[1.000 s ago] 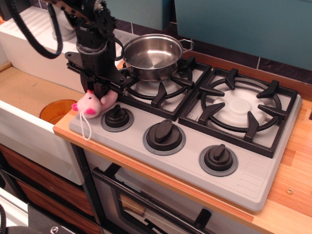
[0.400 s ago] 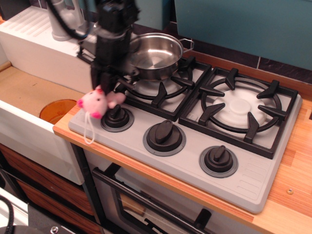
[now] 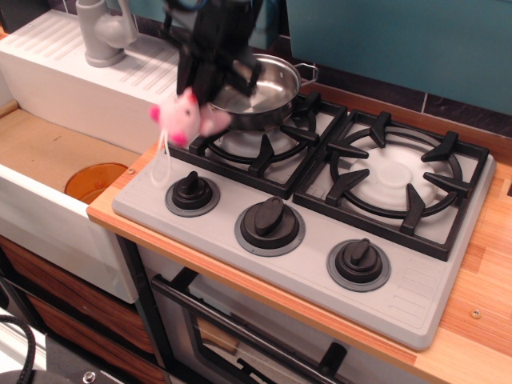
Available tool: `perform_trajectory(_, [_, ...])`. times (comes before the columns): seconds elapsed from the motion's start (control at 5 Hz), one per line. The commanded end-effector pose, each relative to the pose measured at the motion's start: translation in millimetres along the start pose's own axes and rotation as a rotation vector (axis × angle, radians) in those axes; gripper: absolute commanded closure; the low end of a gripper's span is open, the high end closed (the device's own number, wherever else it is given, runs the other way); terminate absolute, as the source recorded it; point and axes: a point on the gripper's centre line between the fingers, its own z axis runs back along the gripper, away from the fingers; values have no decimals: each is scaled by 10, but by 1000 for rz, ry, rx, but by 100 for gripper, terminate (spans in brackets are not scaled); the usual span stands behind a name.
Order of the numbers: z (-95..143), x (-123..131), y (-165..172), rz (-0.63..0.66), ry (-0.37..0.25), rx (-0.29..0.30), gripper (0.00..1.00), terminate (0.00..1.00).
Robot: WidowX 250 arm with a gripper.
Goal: Put stuffedpig in pan
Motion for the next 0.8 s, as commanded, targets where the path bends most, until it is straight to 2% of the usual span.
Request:
perform_trajectory(0.0, [626, 102, 82, 23, -54, 46, 100, 0])
perform_trajectory(0.6, [463, 535, 33, 1, -79, -3, 100, 0])
